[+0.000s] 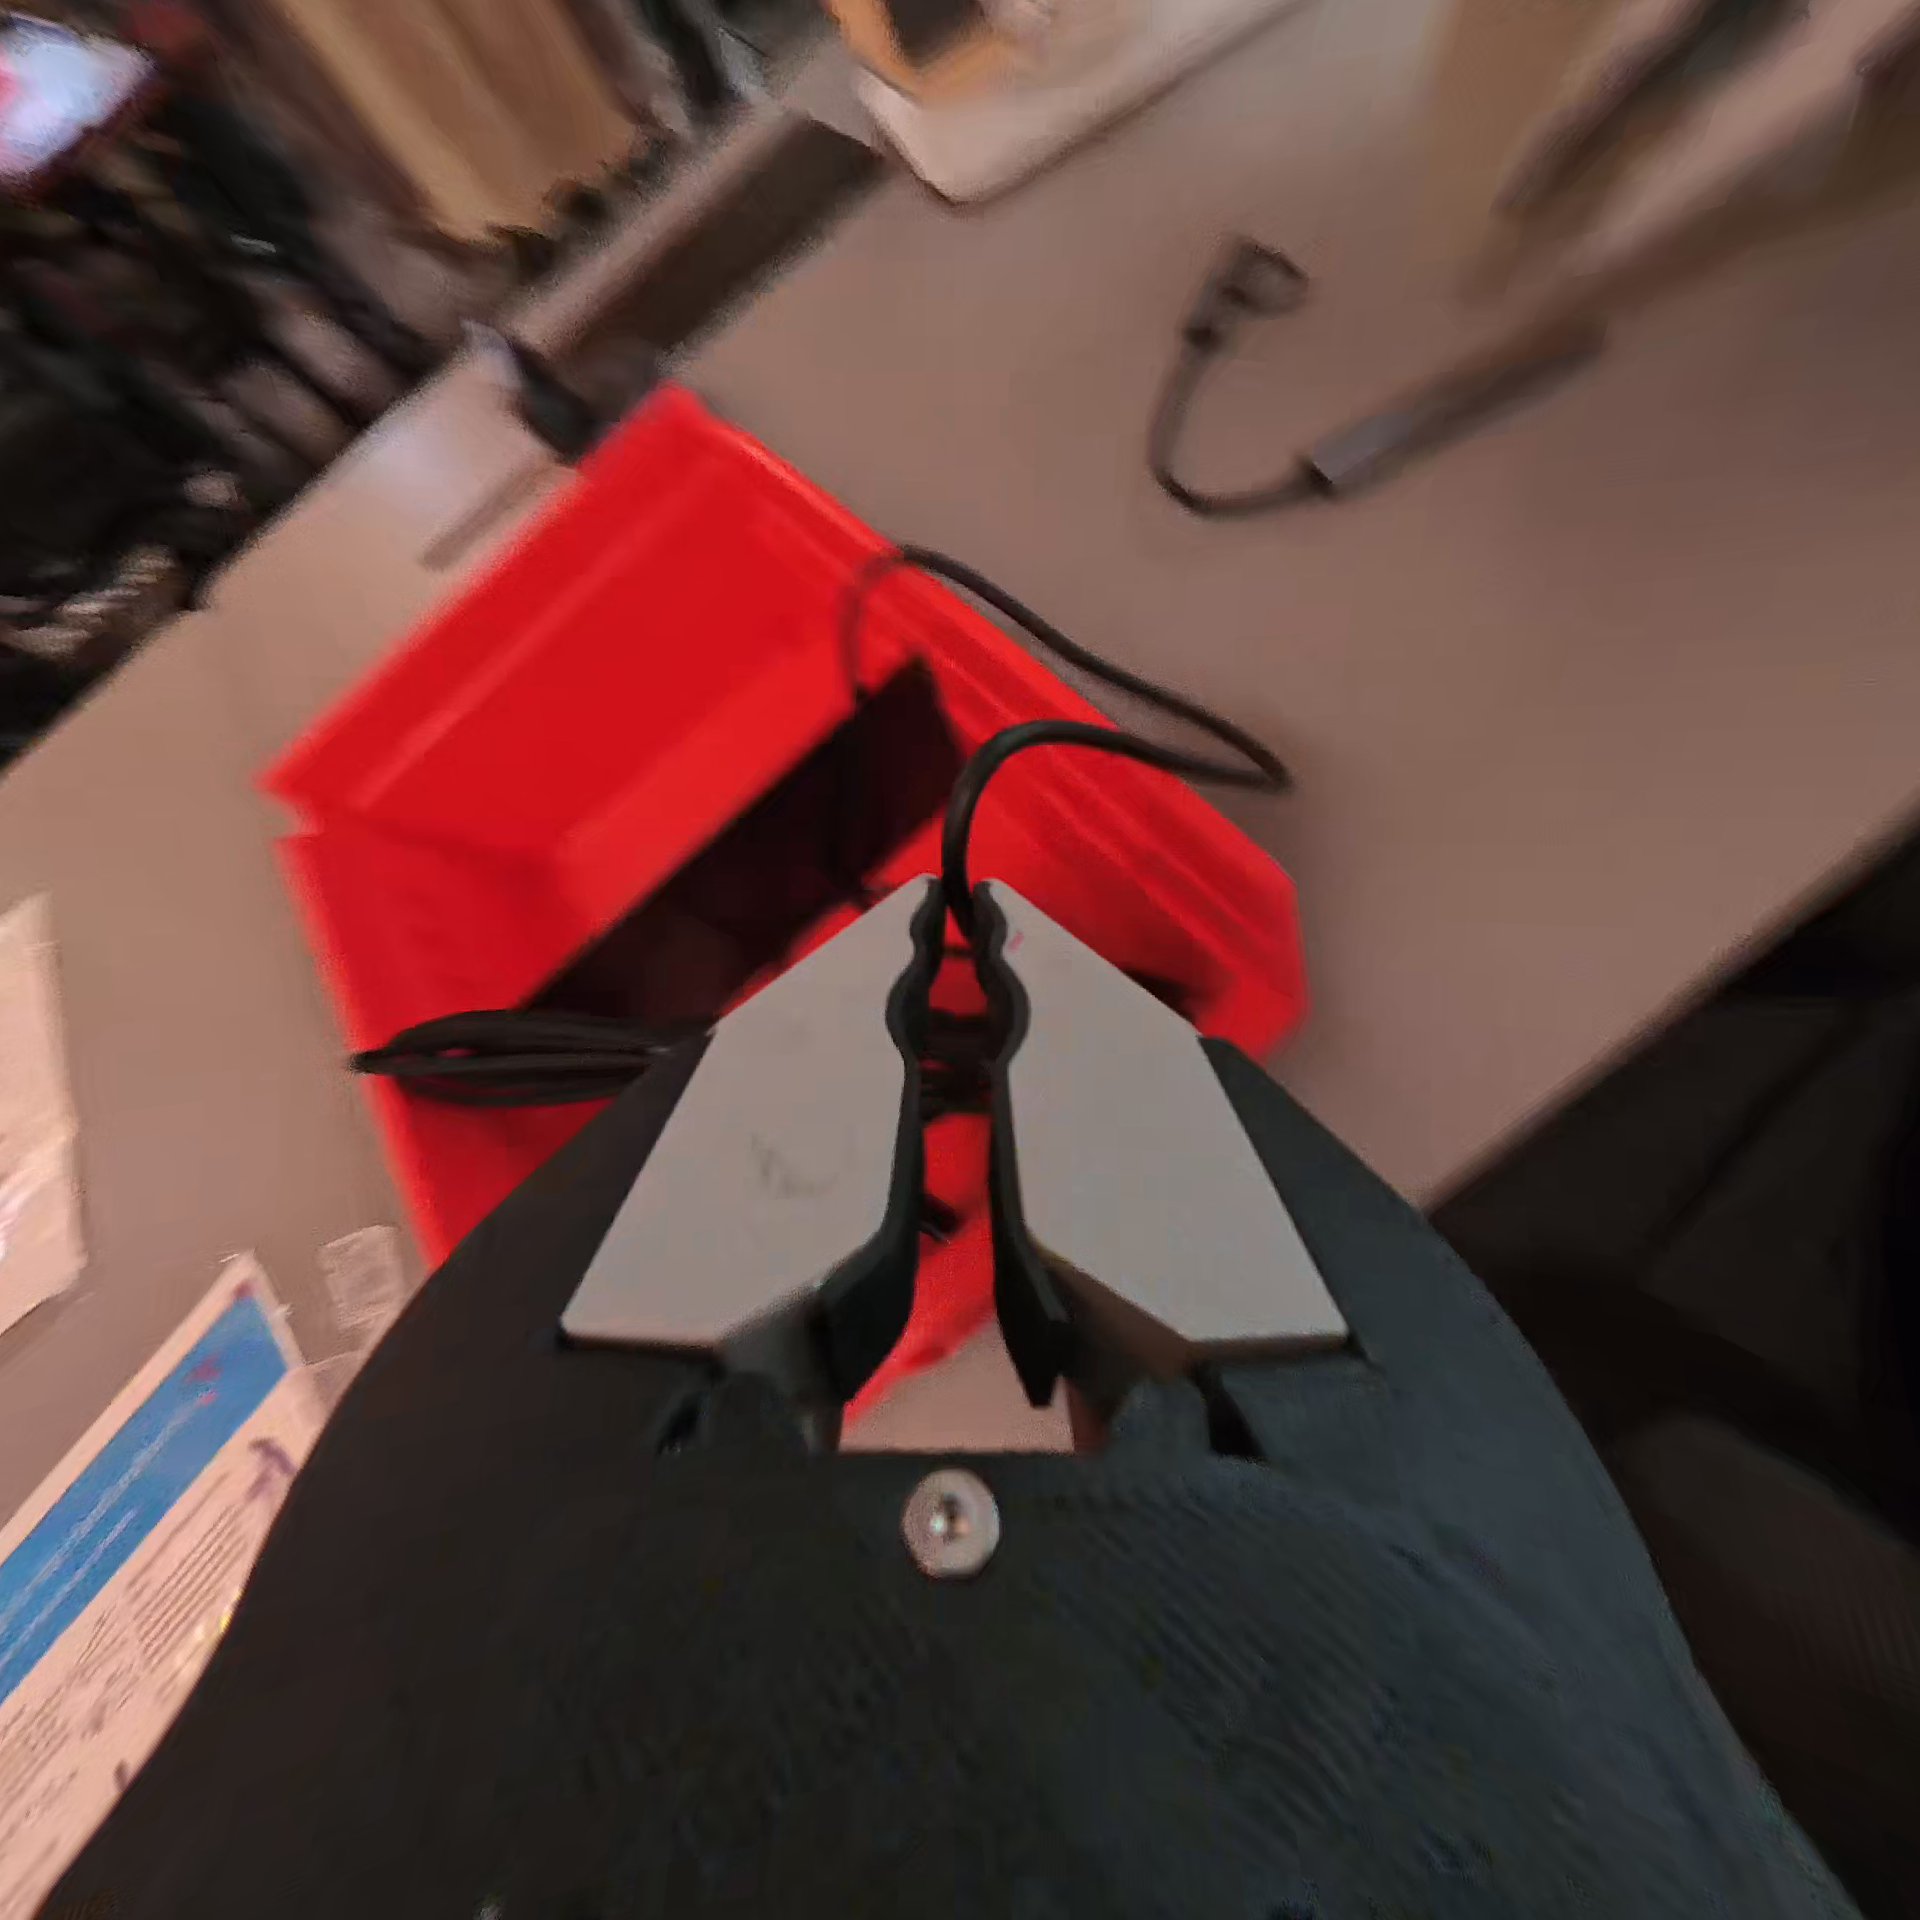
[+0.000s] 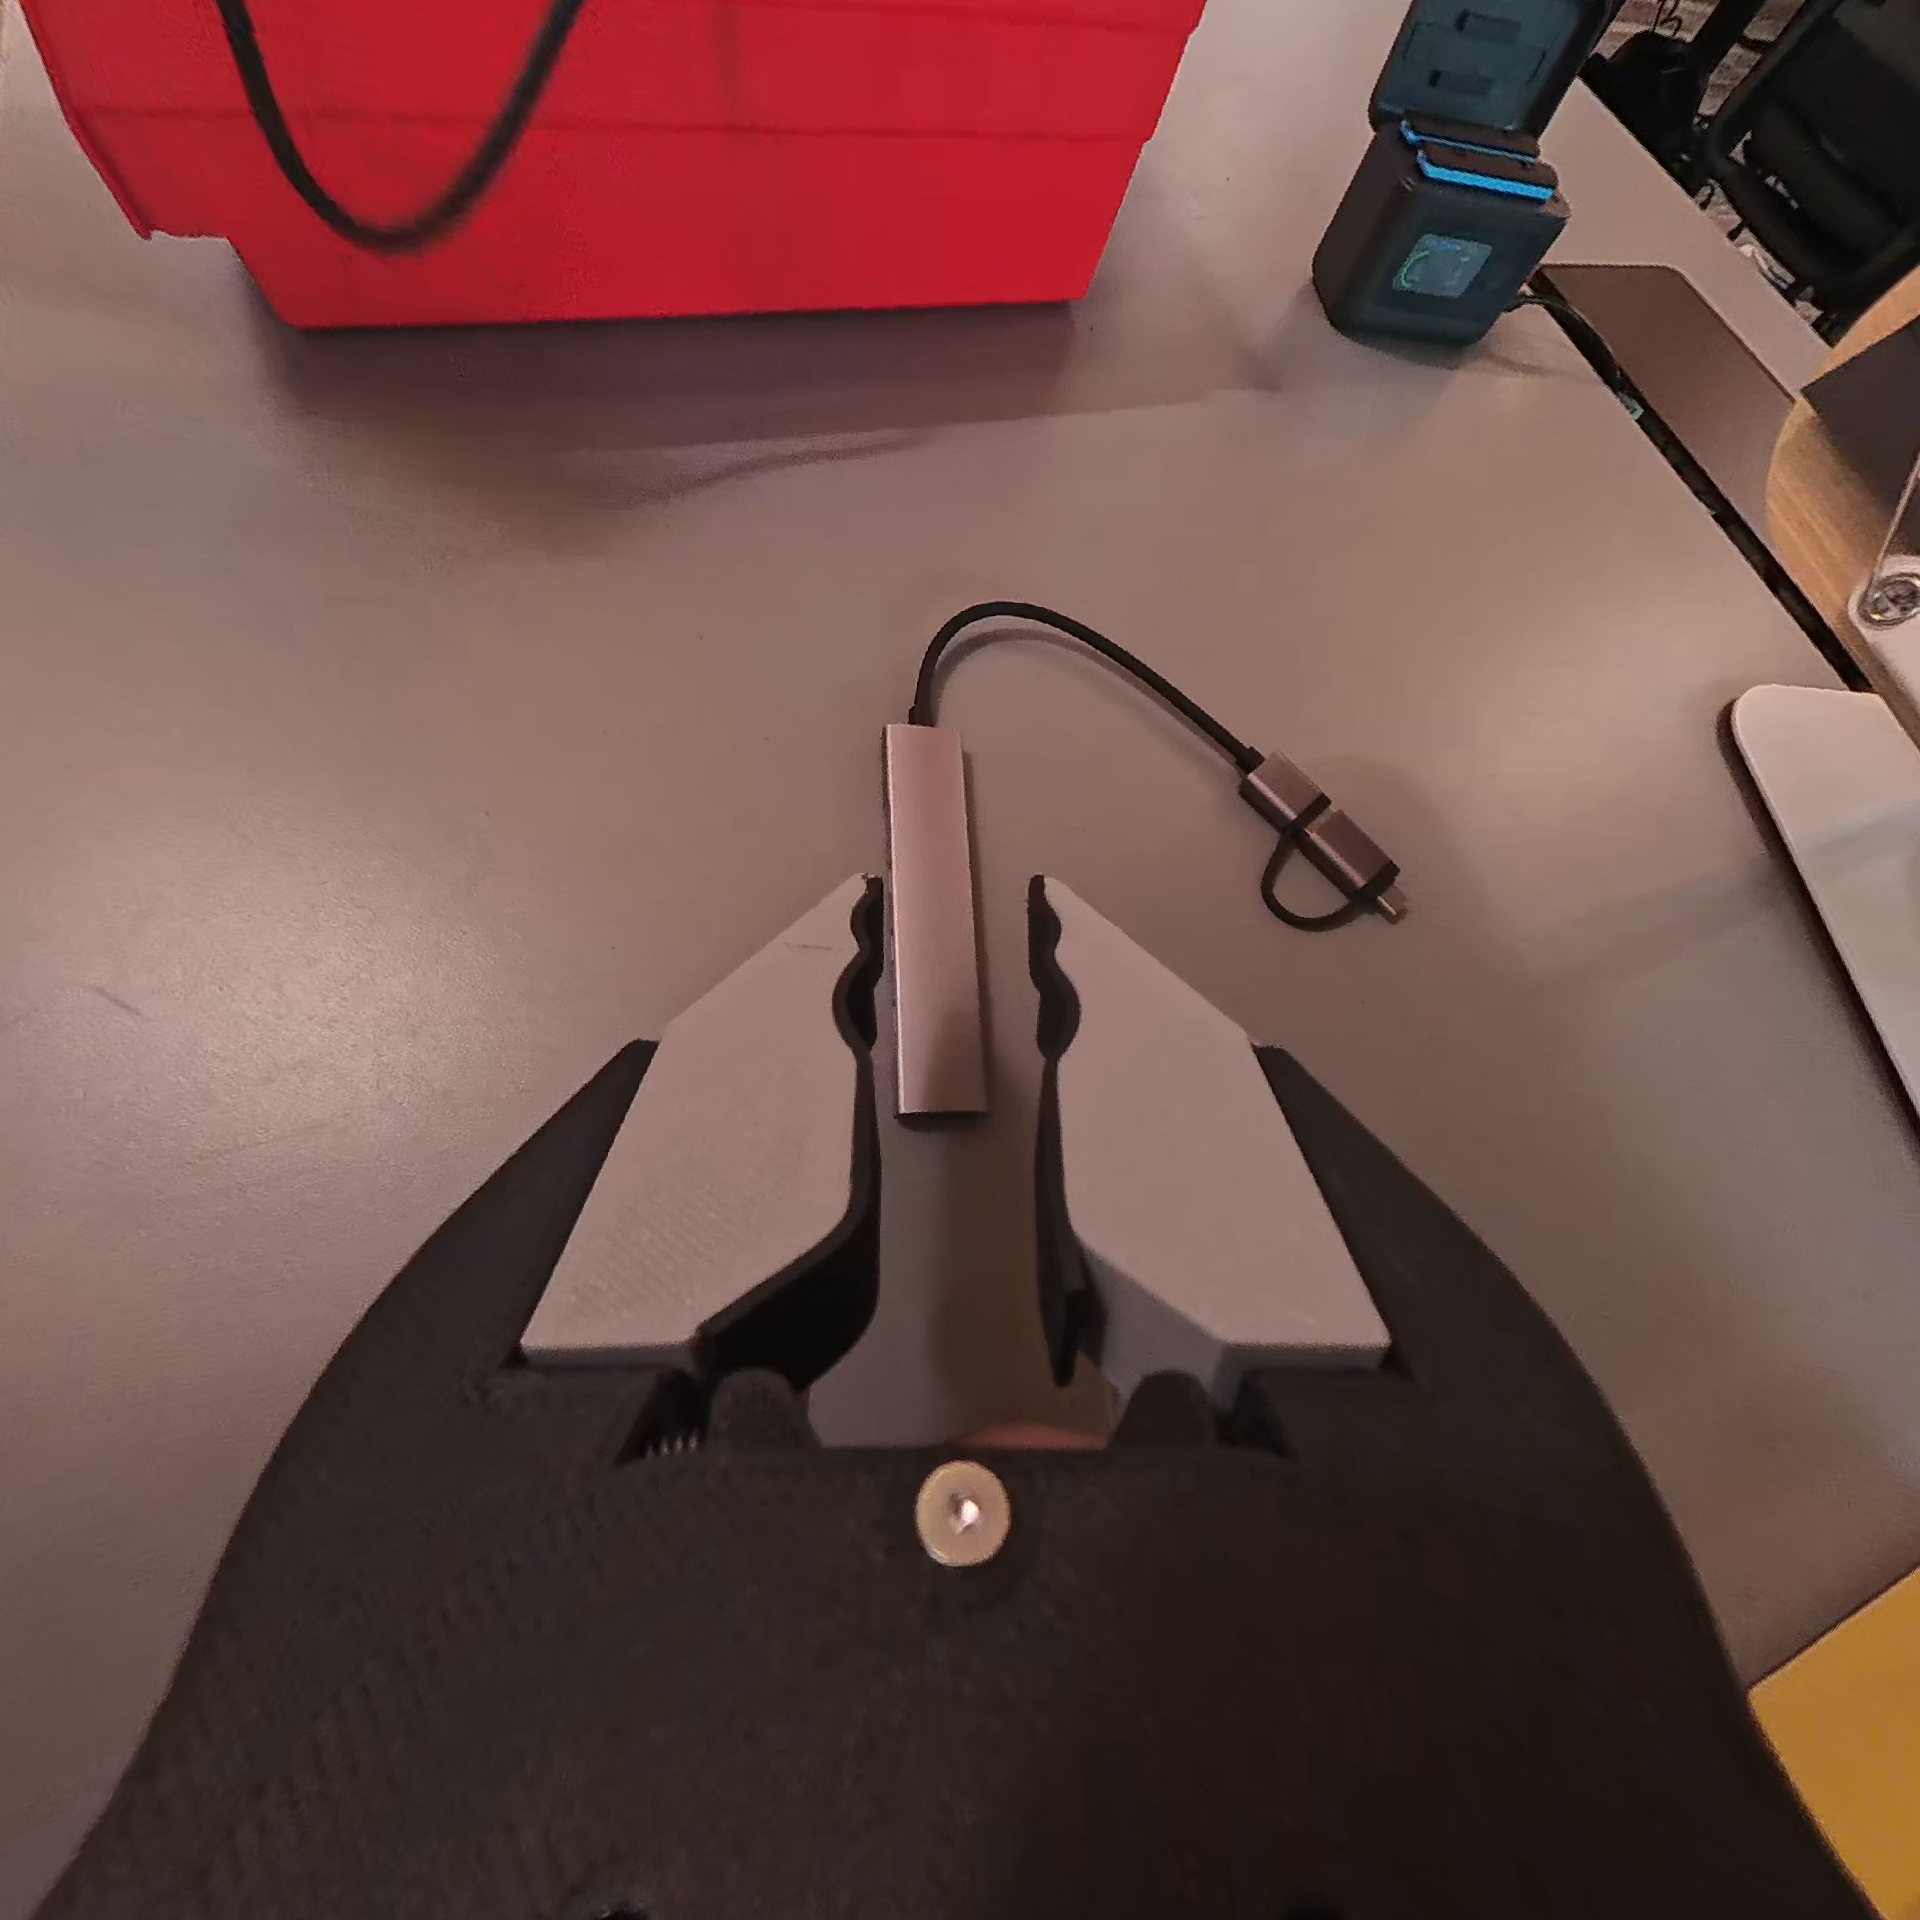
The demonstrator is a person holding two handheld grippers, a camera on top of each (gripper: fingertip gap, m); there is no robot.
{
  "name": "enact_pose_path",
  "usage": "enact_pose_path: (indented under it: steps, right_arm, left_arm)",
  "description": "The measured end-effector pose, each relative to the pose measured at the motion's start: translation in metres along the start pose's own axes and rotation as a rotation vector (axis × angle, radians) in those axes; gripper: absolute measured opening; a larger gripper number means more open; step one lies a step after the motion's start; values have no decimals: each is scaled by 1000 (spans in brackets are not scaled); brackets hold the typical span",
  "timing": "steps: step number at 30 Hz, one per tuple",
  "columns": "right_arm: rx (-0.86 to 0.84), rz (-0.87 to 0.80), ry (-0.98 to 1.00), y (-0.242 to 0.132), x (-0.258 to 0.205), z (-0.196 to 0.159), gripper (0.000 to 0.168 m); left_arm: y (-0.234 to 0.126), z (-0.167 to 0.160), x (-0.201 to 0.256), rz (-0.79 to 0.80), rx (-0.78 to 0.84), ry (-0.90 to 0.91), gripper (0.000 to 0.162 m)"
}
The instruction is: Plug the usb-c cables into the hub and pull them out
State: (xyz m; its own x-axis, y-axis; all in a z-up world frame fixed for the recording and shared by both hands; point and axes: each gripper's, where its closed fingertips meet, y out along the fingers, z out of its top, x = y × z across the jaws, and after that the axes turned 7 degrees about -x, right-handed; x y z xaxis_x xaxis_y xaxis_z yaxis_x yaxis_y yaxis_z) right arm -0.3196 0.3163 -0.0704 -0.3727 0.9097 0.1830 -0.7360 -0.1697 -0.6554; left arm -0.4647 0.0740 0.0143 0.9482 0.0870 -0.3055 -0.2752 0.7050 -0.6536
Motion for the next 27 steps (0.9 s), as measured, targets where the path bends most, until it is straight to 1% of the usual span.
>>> enact_pose_path:
  steps: [3,5,7,9,11,13,16,17,20,23,25,27]
  right_arm:
    - [-3,-4,0,1,1,-1,24]
    - [-11,-8,4,3,2,-3,24]
    - [-22,-11,7,4,4,-6,24]
    - [-33,-16,10,6,5,-8,23]
    - [-38,-20,11,6,6,-10,23]
    - [-36,-20,9,6,6,-9,23]
    - [-30,-23,0,5,5,-7,23]
    - [-30,-24,-2,5,5,-7,23]
    - [-28,-23,-5,4,4,-6,23]
    - [-34,-21,-8,6,3,-7,23]
    - [-40,-22,-12,6,2,-8,23]
    - [-42,-22,-15,7,2,-8,23]
  left_arm:
    - [-24,52,-37,122,214,-81,3]
    - [-44,86,-64,226,300,-93,3]
    - [-64,121,-84,292,368,-88,2]
    - [-83,152,-97,325,414,-90,2]
    - [-97,176,-104,316,458,-113,2]
    - [-100,186,-115,346,449,-115,2]
    - [-90,184,-122,373,391,-108,2]
    - [-91,185,-123,393,397,-105,2]
    - [-102,186,-129,480,438,-93,2]
    - [-109,185,-134,524,453,-98,2]
    - [-123,187,-139,601,487,-79,3]
    - [-137,192,-134,619,531,-64,2]
